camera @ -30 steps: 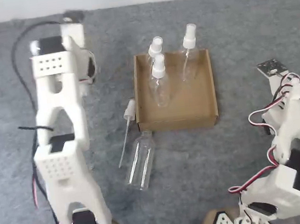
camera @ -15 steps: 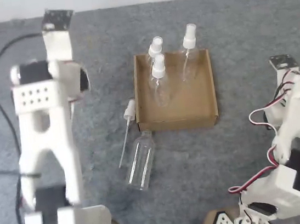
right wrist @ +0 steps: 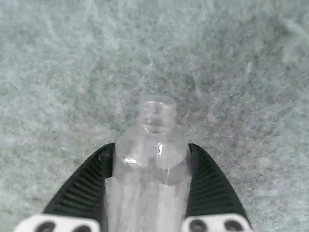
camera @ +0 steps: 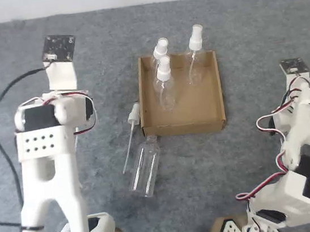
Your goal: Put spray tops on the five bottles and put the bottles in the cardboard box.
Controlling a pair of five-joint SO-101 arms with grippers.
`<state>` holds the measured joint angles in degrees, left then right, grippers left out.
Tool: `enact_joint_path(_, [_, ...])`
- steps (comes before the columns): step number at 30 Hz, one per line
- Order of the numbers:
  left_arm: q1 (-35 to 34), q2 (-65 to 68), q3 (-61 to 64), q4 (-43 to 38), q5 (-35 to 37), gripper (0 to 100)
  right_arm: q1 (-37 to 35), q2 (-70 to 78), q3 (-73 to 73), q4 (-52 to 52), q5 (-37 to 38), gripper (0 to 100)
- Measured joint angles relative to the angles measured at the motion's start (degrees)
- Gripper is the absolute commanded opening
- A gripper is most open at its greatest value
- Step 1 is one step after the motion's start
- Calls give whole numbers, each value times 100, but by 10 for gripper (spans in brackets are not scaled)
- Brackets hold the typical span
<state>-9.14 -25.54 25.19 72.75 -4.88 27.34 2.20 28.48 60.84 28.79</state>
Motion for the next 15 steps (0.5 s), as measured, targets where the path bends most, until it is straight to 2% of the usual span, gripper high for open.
enact_joint_path(3, [26,-343,0,44,-9,11,-202,-404,0,88,9,6])
enact_joint_path(7, [18,-1064,0,53,-9,11,-1064,-1565,105,369,-176,6])
enact_joint_path(15, [26,-2189,0,246,325,11,-3771,-4360,1134,730,-536,6])
